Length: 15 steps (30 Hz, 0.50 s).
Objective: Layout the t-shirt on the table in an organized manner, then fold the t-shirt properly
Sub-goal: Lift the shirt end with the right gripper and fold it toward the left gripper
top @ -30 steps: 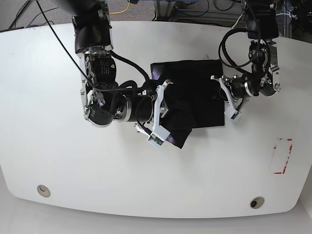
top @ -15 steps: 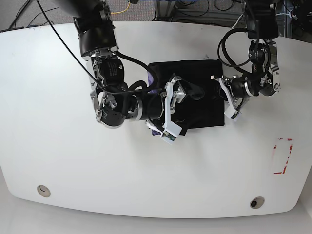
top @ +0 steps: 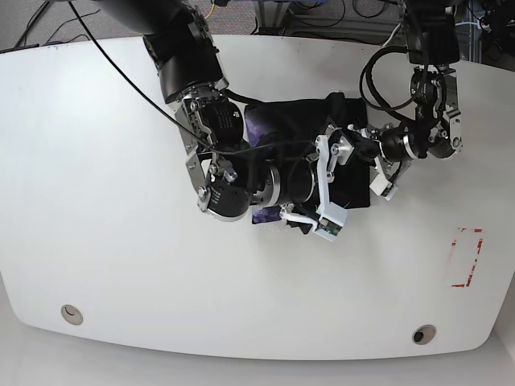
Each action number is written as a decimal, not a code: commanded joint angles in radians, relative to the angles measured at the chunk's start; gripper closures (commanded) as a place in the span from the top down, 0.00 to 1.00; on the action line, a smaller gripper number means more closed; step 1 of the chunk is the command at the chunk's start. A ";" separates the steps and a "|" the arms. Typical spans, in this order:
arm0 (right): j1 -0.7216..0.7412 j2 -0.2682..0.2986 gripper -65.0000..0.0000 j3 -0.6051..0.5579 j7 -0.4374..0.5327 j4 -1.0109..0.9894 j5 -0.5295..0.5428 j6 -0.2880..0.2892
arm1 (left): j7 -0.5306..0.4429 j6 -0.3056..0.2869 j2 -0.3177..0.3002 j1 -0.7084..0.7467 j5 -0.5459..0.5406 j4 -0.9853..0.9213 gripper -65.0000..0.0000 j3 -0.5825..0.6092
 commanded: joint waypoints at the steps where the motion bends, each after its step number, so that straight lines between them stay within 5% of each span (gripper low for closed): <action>1: 0.027 0.000 0.95 0.007 0.017 0.019 0.008 0.002 | 0.038 0.003 -0.010 -0.004 0.036 0.009 0.06 -0.001; 15: 0.039 0.124 0.95 0.075 0.017 0.022 0.016 0.005 | 0.041 0.006 -0.033 -0.026 0.036 0.145 0.11 -0.088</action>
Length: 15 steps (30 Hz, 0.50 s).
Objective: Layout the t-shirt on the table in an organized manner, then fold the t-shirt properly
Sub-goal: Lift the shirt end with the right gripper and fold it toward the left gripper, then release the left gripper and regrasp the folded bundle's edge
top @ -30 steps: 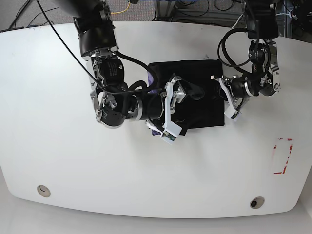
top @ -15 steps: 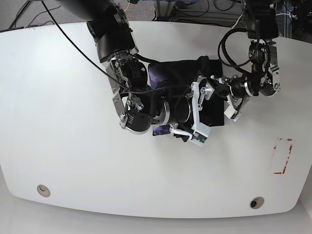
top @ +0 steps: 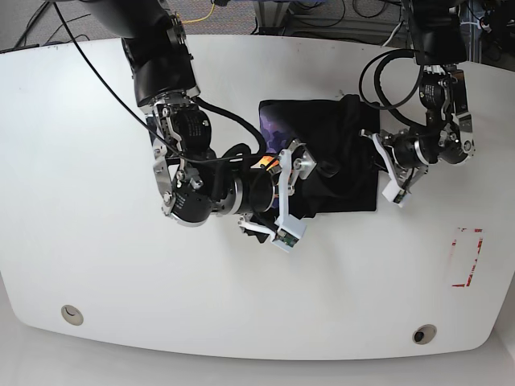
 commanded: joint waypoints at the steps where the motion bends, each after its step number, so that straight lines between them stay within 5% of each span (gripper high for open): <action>1: 0.028 0.012 0.95 0.014 0.018 0.018 0.021 0.002 | -0.013 -0.002 -0.011 -0.019 -0.014 0.040 0.14 -0.039; 7: 0.031 0.030 0.95 0.016 0.018 0.018 0.017 0.002 | -0.011 -0.005 -0.011 -0.048 -0.014 0.057 0.36 -0.077; 15: 0.021 0.030 0.95 0.016 0.018 0.010 0.009 0.004 | -0.011 -0.007 -0.040 -0.088 -0.013 0.105 0.37 -0.221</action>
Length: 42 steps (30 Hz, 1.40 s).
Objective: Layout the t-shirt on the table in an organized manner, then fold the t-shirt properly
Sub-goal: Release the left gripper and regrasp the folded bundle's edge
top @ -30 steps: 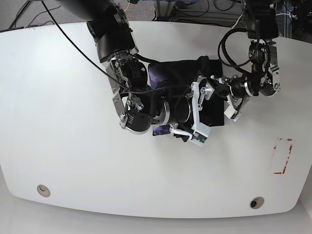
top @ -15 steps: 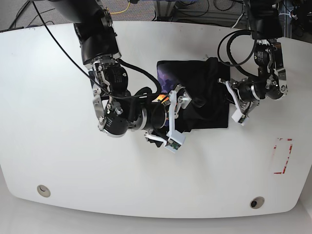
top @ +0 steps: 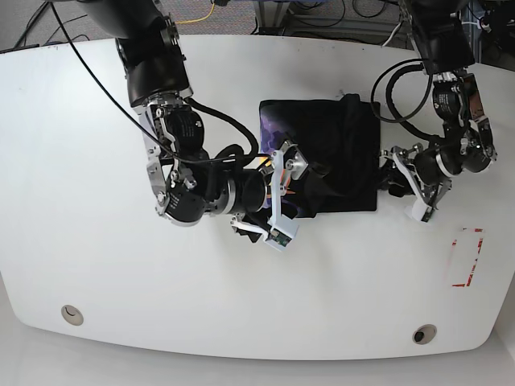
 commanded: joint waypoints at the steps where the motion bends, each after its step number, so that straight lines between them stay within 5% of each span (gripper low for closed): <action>1: 0.018 -0.005 0.95 0.004 0.018 0.010 0.006 0.003 | -0.026 0.002 -0.041 -0.039 -0.012 0.041 0.37 -0.081; 5: -0.016 -0.011 0.92 0.000 0.019 0.009 -0.051 0.050 | -0.026 0.002 -0.093 -0.058 -0.007 0.060 0.37 -0.173; 10: -0.040 -0.034 0.51 -0.001 0.024 -0.017 -0.091 0.145 | -0.026 0.004 -0.158 -0.064 -0.007 0.064 0.36 -0.237; 13: -0.043 -0.042 0.18 -0.001 0.025 -0.019 -0.143 0.150 | -0.027 0.007 -0.187 -0.062 -0.007 0.061 0.27 -0.277; 15: -0.043 -0.056 0.07 -0.001 0.025 -0.028 -0.172 0.155 | -0.027 0.007 -0.197 -0.059 -0.005 0.061 0.18 -0.300; 18: -0.039 -0.076 0.09 -0.003 0.025 -0.049 -0.201 0.155 | -0.027 0.007 -0.213 -0.053 -0.005 0.056 0.11 -0.322; 42: -0.032 -0.105 0.13 -0.121 0.123 -0.231 -0.341 0.152 | -0.027 0.002 -0.233 0.077 -0.008 0.122 0.11 -0.339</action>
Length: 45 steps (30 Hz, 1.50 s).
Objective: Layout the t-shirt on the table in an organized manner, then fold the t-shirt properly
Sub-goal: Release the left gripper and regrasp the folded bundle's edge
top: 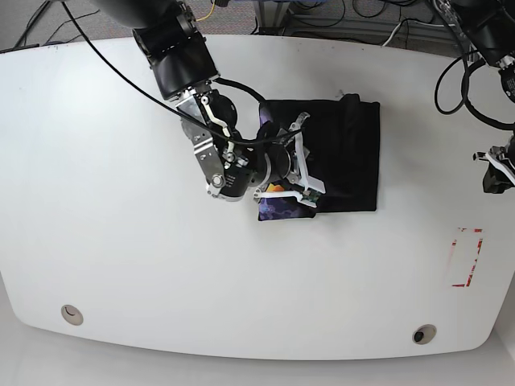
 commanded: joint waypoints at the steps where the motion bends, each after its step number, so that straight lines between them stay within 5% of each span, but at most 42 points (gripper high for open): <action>1: 0.035 -0.031 0.13 0.001 0.023 0.017 0.016 -0.001 | -0.026 -0.002 -0.024 -0.001 -0.016 0.033 0.11 -0.005; 7: 0.081 -0.088 0.13 0.001 0.076 -0.052 0.014 -0.001 | -0.026 -0.004 -0.024 0.013 -0.020 0.039 0.11 -0.005; 17: 0.207 -0.118 0.13 -0.013 0.340 -0.273 0.083 -0.001 | -0.024 -0.004 -0.026 0.034 -0.021 0.060 0.11 -0.005; 28: 0.270 -0.094 0.14 0.042 0.266 -0.207 0.270 -0.077 | -0.023 -0.019 -0.015 0.065 -0.023 0.246 0.11 0.019; 35: 0.222 0.001 0.14 0.042 0.188 -0.065 0.293 -0.079 | 0.066 -0.020 0.067 0.023 -0.058 0.284 0.11 0.102; 45: 0.144 0.144 0.14 0.042 0.188 0.000 0.292 -0.070 | 0.296 -0.013 0.330 -0.046 -0.276 0.284 0.11 0.131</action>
